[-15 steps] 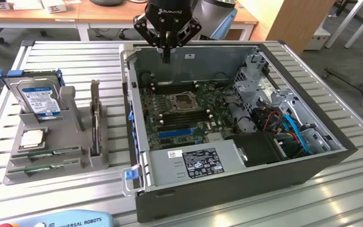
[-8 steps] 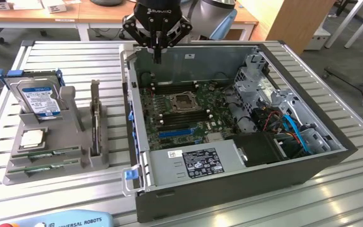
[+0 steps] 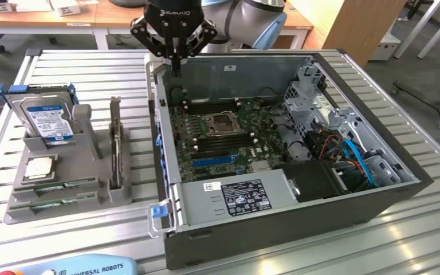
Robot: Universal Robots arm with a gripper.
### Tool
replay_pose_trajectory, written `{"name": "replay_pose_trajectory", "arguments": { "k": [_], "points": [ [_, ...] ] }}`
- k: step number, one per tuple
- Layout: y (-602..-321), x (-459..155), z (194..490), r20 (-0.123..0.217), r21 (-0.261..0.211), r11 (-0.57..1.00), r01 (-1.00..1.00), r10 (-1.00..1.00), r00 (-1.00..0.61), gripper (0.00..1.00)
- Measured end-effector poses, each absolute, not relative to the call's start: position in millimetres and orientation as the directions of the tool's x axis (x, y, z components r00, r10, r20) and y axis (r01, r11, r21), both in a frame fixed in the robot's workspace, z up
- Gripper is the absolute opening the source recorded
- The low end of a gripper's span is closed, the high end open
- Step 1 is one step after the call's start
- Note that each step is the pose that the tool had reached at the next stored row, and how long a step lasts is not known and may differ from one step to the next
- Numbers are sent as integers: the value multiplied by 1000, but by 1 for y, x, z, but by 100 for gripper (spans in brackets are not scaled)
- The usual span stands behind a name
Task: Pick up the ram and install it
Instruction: 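Reach for the ram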
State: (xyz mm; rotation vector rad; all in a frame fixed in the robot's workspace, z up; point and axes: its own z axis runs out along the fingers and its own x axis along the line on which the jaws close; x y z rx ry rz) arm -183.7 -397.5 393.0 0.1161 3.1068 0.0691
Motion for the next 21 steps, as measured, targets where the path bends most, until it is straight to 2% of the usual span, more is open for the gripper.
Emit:
{"name": "replay_pose_trajectory", "arguments": {
  "k": [21],
  "points": [
    [-392, -248, 393, -35, 46, 996, 74, 75, -997, 10]
  ]
}}
